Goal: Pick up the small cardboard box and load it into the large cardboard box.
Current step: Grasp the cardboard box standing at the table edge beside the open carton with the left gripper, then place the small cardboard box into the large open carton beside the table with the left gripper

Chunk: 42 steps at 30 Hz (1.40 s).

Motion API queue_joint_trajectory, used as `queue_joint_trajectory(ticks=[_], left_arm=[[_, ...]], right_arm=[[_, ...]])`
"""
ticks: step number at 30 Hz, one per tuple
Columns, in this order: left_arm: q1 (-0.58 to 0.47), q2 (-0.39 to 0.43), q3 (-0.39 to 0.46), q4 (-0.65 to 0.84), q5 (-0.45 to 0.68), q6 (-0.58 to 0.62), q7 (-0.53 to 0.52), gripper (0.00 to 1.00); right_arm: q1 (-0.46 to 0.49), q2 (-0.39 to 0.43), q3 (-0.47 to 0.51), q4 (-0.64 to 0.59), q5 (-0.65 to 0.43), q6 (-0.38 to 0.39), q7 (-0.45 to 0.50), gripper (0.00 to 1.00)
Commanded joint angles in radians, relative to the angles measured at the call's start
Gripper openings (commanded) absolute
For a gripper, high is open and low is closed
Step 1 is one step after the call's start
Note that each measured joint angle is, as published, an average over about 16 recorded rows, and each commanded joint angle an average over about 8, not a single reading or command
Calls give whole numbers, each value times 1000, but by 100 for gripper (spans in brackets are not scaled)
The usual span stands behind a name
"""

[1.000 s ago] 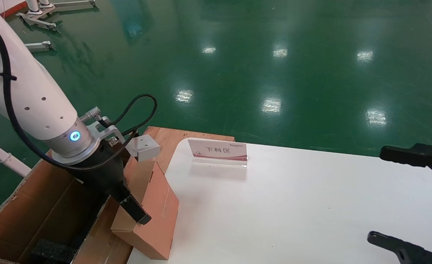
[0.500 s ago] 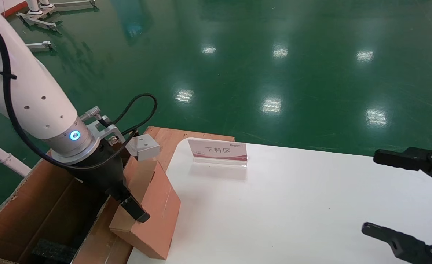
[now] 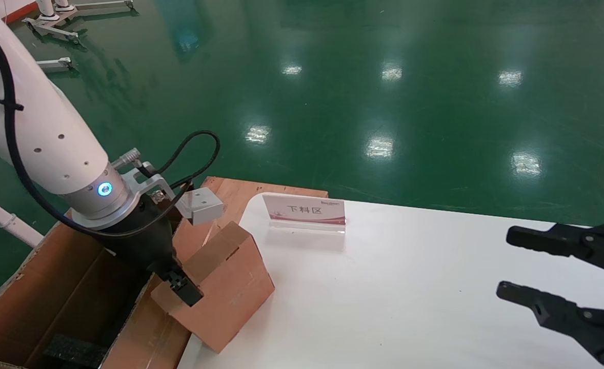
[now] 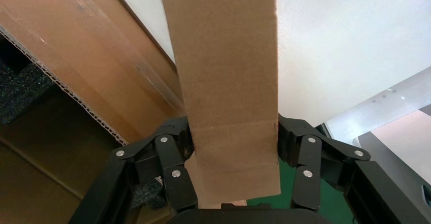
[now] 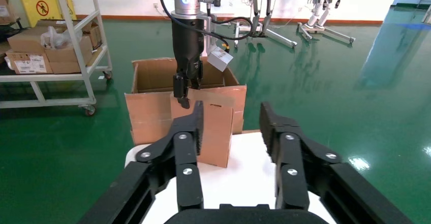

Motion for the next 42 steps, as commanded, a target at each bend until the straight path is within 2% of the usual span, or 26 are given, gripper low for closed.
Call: queue_joint_trajectory(ticks=[1,7,12,17,24,28,37,42], left_arm=[[0,0,0,-2,1,0,-1,0],[-7,1,-7,16,-8,0,8,0],[-55,-18,-39,26,-39,0,9,0],[-154,-46,-84,39,-55,20,4,0],[-344,-55,-121,112,-15,105,26,0],[-439,-47,-79,162,-4,138,51,0],[-614,-31,139,246,-26,148,109,0],[-673,-17,258,279,-46,180,125,0]], right_arm=[[0,0,0,0,0,0,0,0],[0,0,0,0,0,0,0,0],[0,0,0,-1,0,0,0,0],[1,0,-1,-1,0,0,-1,0],[1,0,-1,-1,1,0,-1,0],[1,0,-2,-1,1,0,-1,0],[1,1,-2,-1,1,0,-1,0],[1,1,-2,-1,1,0,-1,63]])
